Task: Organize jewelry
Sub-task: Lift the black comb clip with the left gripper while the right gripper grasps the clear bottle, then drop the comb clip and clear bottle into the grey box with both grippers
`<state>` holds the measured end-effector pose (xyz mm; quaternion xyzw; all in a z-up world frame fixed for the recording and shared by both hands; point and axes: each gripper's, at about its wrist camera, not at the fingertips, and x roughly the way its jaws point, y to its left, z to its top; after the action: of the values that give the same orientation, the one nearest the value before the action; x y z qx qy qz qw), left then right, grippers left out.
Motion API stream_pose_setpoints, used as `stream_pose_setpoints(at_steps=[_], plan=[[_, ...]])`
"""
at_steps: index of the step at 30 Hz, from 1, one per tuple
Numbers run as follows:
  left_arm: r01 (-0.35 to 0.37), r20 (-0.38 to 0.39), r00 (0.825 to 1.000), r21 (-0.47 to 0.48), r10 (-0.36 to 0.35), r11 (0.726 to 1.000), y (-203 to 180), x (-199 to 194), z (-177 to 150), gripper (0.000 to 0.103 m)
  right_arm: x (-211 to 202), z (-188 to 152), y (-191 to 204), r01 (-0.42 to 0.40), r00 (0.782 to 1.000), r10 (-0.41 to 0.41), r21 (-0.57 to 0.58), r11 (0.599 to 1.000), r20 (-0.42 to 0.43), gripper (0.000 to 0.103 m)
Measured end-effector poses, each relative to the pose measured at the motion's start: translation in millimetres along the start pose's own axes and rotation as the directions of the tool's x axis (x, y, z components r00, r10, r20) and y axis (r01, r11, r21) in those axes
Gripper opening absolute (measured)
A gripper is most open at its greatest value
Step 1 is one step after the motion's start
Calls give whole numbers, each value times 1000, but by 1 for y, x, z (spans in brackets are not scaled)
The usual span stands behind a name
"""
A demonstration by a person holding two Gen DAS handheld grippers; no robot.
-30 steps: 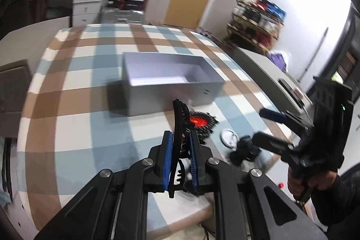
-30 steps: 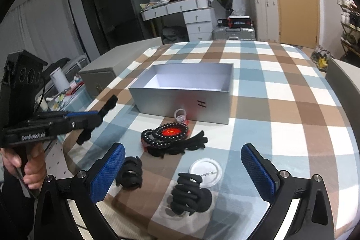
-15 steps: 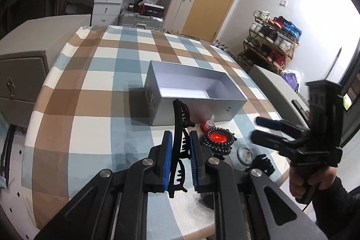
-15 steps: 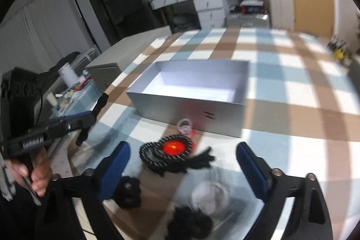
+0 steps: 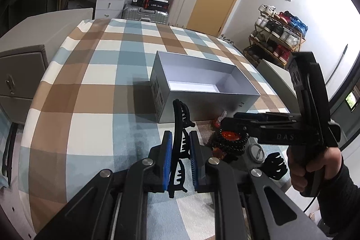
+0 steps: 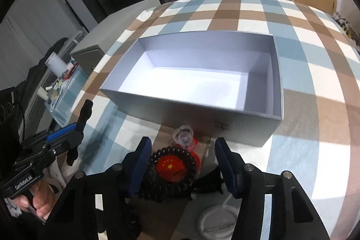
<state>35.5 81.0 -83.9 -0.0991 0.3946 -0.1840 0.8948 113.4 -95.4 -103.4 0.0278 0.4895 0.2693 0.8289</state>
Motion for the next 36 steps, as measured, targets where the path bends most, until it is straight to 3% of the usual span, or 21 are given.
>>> stream_pose_setpoints(at_steps=[6,9,12,23,29,36], plan=[[-3,-16,1000,-5,2,1000,-2,4,-2,10,11,9,2,-19,999,20,27,999,-33,48],[-11,-20,1000,2,11,1000,-3,4,-4,10,17,9,4,7,998,-5,27,1000,-59,27],[-7,-22,1000,-4,6,1000,-3,4,-4,10,16,8,4,24,998,-23,22,999,-63,20],[-7,11,1000,15,7,1000,-13,-8,1,10,-24,-3,1,-48,997,45,36,998,68,18],[-15,37,999,38,13,999,-24,-9,15,10,-57,0,-4,-109,976,101,32,994,193,18],[-20,71,997,63,16,998,-35,0,40,10,-75,16,-14,-143,952,133,18,990,276,18]])
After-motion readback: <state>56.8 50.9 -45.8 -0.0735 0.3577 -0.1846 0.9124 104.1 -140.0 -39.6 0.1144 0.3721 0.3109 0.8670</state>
